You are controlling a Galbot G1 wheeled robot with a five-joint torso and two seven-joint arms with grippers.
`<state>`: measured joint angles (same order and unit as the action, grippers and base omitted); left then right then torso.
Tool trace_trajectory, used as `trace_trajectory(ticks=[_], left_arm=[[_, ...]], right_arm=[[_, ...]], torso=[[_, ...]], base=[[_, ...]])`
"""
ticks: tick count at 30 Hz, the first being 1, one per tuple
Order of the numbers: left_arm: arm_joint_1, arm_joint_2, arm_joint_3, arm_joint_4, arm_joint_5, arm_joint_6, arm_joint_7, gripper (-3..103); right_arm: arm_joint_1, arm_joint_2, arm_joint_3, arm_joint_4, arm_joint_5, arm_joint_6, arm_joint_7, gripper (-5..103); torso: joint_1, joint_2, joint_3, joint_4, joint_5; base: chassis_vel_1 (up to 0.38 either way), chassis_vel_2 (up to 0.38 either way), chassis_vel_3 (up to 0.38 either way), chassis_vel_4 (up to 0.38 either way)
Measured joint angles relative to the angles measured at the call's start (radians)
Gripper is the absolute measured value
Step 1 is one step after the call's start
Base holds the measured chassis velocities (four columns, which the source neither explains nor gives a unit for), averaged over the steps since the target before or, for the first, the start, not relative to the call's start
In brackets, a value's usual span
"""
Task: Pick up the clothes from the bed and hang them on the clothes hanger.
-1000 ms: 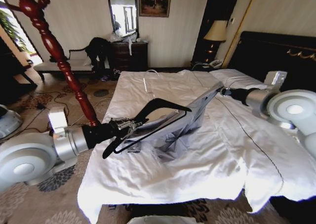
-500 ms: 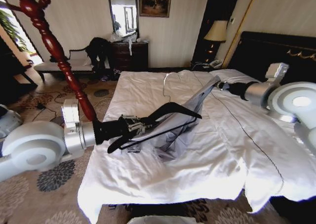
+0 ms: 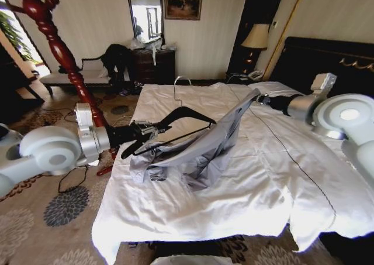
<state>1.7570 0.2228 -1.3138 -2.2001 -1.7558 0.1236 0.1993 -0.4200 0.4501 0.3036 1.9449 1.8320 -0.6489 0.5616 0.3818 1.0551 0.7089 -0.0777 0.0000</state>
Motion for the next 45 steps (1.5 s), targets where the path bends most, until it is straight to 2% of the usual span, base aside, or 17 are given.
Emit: trace_trajectory(ticks=[6,9,11,13,15,17,19,21,25,27,30,31,36,41,45], left_arm=[[0.002,0.054,-0.043,0.055,-0.05,-0.004,-0.003,16],[0.026,0.127,-0.122,0.083,-0.111,-0.004,-0.022,16],[0.037,0.145,-0.149,0.091,-0.126,-0.004,-0.028,16],[0.081,0.223,-0.245,0.13,-0.181,-0.004,-0.04,16],[0.111,0.27,-0.294,0.159,-0.204,-0.002,-0.047,16],[0.124,0.285,-0.31,0.166,-0.21,-0.002,-0.05,16],[0.195,0.332,-0.373,0.182,-0.221,0.001,-0.063,16],[0.229,0.347,-0.398,0.184,-0.221,0.002,-0.068,16],[0.423,0.387,-0.518,0.173,-0.169,0.004,-0.1,16],[0.451,0.39,-0.533,0.169,-0.155,0.004,-0.105,16],[0.581,0.401,-0.587,0.157,-0.069,-0.002,-0.125,16],[0.581,0.401,-0.587,0.157,-0.069,-0.002,-0.125,16],[0.737,0.403,-0.649,0.137,0.018,-0.015,-0.158,16],[0.782,0.387,-0.662,0.128,0.06,-0.022,-0.163,16],[0.782,0.341,-0.649,0.116,0.077,-0.022,-0.159,16]], right_arm=[[0.003,0.009,-0.008,-0.005,-0.003,-0.002,-0.001,1],[0.018,0.015,-0.018,-0.021,-0.008,-0.005,-0.006,1],[0.02,0.016,-0.02,-0.024,-0.008,-0.005,-0.007,1],[0.027,0.022,-0.027,-0.033,-0.013,-0.006,-0.01,1],[0.034,0.028,-0.032,-0.035,-0.015,-0.006,-0.01,1],[0.036,0.03,-0.034,-0.036,-0.015,-0.006,-0.01,1],[0.046,0.035,-0.039,-0.039,-0.015,-0.006,-0.01,1],[0.048,0.036,-0.04,-0.042,-0.016,-0.006,-0.01,1],[0.029,0.033,-0.021,-0.052,-0.018,-0.005,-0.008,1],[0.022,0.031,-0.015,-0.052,-0.018,-0.005,-0.007,1],[-0.013,0.023,0.015,-0.049,-0.011,-0.004,-0.006,1],[-0.013,0.023,0.015,-0.049,-0.011,-0.004,-0.006,1],[-0.024,0.023,0.032,-0.039,0.009,-0.003,0.001,1],[-0.024,0.022,0.033,-0.036,0.017,-0.004,0.0,1],[-0.022,0.025,0.03,-0.04,0.02,-0.007,-0.005,1]], torso=[[0.0,0.0,0.0,-0.0004,0.0002],[0.0,0.0,0.0,0.0,-0.0001],[0.0,0.0,0.0,0.0,-0.0001],[0.0,0.0,0.0,-0.0006,0.0004],[0.0,0.0,0.0,-0.0006,0.0007],[0.0,0.0,0.0,-0.0005,0.0007],[0.0,0.0,0.0,-0.0002,0.0002],[0.0,0.0,0.0,-0.0002,0.0],[0.0,0.0,0.0,-0.0003,0.0001],[0.0,0.0,0.0,-0.0006,0.0001],[0.0,0.0,0.0,-0.0002,0.0002],[0.0,0.0,0.0,-0.0002,0.0002],[0.0,0.0,0.0,-0.0001,-0.0002],[0.0,0.0,0.0,-0.0002,0.0],[0.0,0.0,0.0,-0.0001,-0.0001]], base=[[0.0,0.0,0.0,0.0],[0.0,0.0,0.0,0.0],[0.0,0.0,0.0,0.0],[0.0,0.0,0.0,0.0],[0.0,0.0,0.0,0.0],[0.0,0.0,0.0,0.0],[0.0,0.0,0.0,0.0],[0.0,0.0,0.0,0.0],[0.0,0.0,0.0,0.0],[0.0,0.0,0.0,0.0],[0.0,0.0,0.0,0.0],[0.0,0.0,0.0,0.0],[0.0,0.0,0.0,0.0],[0.0,0.0,0.0,0.0],[0.0,0.0,0.0,0.0]])
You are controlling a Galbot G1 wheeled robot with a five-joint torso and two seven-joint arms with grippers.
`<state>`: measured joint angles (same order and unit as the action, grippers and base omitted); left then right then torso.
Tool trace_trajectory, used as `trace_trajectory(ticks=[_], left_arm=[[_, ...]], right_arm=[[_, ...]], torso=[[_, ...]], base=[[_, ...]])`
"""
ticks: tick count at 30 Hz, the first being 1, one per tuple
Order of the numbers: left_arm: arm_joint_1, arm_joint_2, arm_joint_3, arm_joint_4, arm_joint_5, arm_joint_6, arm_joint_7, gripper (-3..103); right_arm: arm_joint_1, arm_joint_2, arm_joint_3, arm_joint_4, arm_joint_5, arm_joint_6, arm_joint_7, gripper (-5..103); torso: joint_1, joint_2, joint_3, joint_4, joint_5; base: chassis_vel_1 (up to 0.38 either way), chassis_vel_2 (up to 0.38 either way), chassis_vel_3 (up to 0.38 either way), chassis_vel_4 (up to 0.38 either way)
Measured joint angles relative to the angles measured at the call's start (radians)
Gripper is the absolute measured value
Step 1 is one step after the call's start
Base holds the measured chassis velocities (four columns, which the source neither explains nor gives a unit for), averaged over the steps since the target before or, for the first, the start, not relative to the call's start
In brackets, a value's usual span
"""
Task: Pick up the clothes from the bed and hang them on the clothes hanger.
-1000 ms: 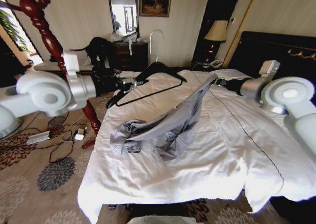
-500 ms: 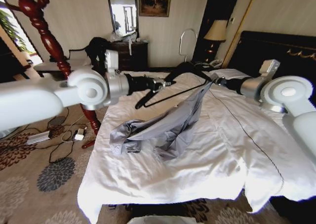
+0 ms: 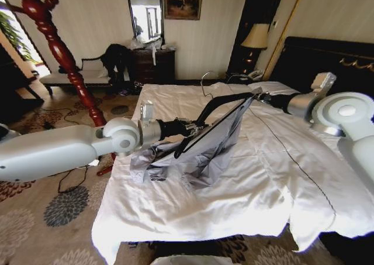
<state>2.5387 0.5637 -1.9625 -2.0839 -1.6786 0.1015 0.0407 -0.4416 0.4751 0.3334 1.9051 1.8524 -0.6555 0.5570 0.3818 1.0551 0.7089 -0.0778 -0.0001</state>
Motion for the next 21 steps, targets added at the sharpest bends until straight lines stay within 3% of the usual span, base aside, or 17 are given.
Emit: trace_trajectory(ticks=[9,19,21], left_arm=[[-0.065,-0.123,0.11,-0.032,0.013,0.003,0.029,16],[-0.106,-0.147,0.114,-0.098,-0.008,-0.001,0.031,16],[-0.193,-0.19,0.169,-0.14,-0.041,-0.001,0.039,16]], right_arm=[[0.045,0.014,-0.015,-0.018,0.008,0.001,-0.004,1],[0.037,0.018,-0.02,-0.027,-0.008,0.001,-0.005,1],[0.033,0.017,-0.019,-0.032,-0.013,0.001,-0.007,1]], torso=[[0.0,0.0,0.0,0.0004,-0.0003],[0.0,0.0,0.0,-0.0003,0.0002],[0.0,0.0,0.0,-0.0004,0.0003]], base=[[0.0,0.0,0.0,0.0],[0.0,0.0,0.0,0.0],[0.0,0.0,0.0,0.0]])
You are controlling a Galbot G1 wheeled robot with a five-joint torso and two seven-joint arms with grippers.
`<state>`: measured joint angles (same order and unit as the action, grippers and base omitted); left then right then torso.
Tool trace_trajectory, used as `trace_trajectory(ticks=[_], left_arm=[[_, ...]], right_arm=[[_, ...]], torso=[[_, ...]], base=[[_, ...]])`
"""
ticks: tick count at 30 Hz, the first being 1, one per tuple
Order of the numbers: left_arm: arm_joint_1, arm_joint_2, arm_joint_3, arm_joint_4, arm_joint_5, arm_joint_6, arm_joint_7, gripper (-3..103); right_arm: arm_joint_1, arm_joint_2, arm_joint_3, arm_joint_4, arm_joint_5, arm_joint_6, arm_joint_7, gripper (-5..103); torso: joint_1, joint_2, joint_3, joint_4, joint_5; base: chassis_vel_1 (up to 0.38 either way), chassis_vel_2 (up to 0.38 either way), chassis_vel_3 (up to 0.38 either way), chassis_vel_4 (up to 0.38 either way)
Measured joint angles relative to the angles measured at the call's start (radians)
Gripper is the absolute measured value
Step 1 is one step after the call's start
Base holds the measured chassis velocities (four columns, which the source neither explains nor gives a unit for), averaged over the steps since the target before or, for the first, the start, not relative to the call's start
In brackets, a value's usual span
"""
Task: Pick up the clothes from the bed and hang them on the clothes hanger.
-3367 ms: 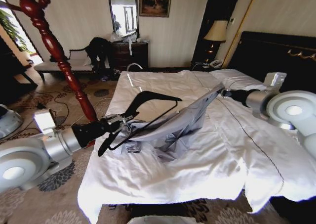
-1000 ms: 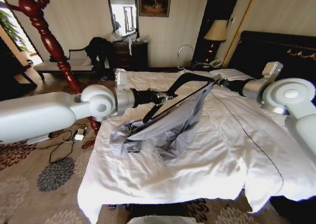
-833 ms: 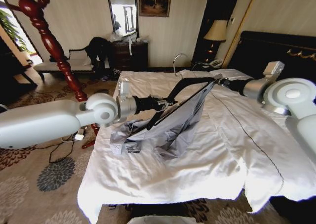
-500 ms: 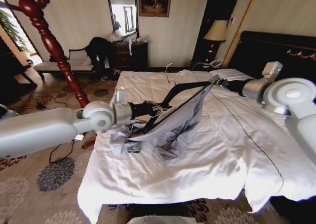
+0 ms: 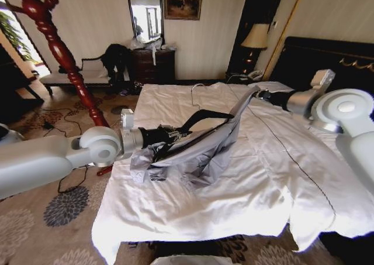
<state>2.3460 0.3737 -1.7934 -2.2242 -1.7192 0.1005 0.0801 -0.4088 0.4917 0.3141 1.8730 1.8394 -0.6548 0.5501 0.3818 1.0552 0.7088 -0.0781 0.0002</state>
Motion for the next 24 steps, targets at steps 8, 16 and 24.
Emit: trace_trajectory(ticks=[8,16,24], left_arm=[[-0.065,-0.131,0.074,-0.114,-0.02,0.019,0.018,16],[0.034,-0.059,0.063,-0.083,0.062,0.003,-0.016,16],[0.078,0.05,0.026,0.036,0.09,-0.015,-0.04,16]], right_arm=[[0.02,0.016,-0.011,-0.001,-0.002,0.001,0.004,1],[0.047,0.015,-0.016,0.026,0.025,0.002,0.015,1],[0.006,-0.016,0.029,0.06,0.048,0.002,0.016,1]], torso=[[0.0,0.0,0.0,0.0004,-0.0002],[0.0,0.0,0.0,0.0002,-0.0001],[0.0,0.0,0.0,0.0,-0.0001]], base=[[0.0,0.0,0.0,0.0],[0.0,0.0,0.0,0.0],[0.0,0.0,0.0,0.0]])
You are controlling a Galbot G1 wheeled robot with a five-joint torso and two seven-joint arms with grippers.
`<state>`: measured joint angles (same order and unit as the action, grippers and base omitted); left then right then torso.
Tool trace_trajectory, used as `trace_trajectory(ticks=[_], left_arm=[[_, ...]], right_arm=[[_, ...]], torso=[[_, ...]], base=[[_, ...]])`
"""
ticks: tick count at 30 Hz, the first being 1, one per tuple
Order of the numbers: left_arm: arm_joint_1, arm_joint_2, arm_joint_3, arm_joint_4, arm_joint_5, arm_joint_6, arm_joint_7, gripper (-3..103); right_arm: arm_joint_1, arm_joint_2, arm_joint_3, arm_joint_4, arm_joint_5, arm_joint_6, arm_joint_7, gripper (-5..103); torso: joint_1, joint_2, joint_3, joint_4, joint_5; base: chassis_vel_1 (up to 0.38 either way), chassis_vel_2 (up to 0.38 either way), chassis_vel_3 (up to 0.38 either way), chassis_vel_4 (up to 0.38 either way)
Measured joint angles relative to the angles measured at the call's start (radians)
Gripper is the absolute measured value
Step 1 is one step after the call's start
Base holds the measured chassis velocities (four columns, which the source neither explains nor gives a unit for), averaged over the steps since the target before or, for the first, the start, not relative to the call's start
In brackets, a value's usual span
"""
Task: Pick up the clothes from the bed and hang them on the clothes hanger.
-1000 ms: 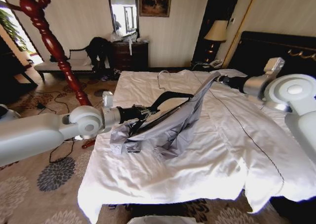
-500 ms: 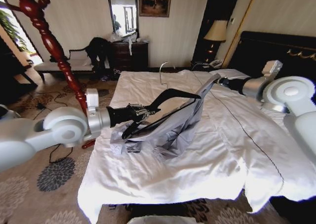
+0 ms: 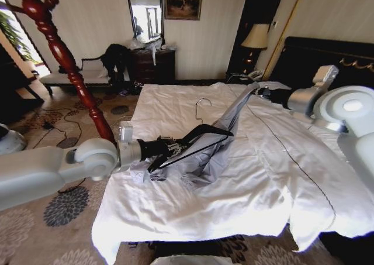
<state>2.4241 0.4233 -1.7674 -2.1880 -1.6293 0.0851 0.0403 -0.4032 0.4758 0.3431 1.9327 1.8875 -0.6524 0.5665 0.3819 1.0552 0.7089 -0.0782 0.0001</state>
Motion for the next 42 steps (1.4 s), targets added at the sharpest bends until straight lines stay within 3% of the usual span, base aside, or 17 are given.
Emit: trace_trajectory(ticks=[5,11,15,27,42], left_arm=[[0.01,0.004,-0.012,0.059,0.016,-0.011,-0.009,16],[0.077,0.028,-0.137,0.148,0.015,-0.026,-0.034,16],[0.078,0.038,-0.165,0.177,-0.004,-0.027,-0.041,16],[0.093,0.056,-0.164,0.102,-0.034,-0.021,-0.044,16],[0.185,0.134,-0.252,0.099,-0.045,-0.021,-0.066,16]], right_arm=[[-0.009,0.002,0.017,0.02,0.023,0.0,0.007,1],[-0.009,0.012,0.021,0.048,0.047,0.002,0.018,1],[-0.013,0.014,0.027,0.076,0.084,0.003,0.033,1],[-0.009,0.021,0.015,0.072,0.112,-0.003,0.039,1],[-0.051,-0.026,0.015,0.167,0.135,-0.013,0.024,1]], torso=[[0.0,0.0,0.0,0.0006,-0.0001],[0.0,0.0,0.0,0.0003,0.0],[0.0,0.0,0.0,0.0002,-0.0002],[0.0,0.0,0.0,0.0005,-0.0002],[0.0,0.0,0.0,0.0003,-0.0002]], base=[[0.0,0.0,0.0,0.0],[0.0,0.0,0.0,0.0],[0.0,0.0,0.0,0.0],[0.0,0.0,0.0,0.0],[0.0,0.0,0.0,0.0]])
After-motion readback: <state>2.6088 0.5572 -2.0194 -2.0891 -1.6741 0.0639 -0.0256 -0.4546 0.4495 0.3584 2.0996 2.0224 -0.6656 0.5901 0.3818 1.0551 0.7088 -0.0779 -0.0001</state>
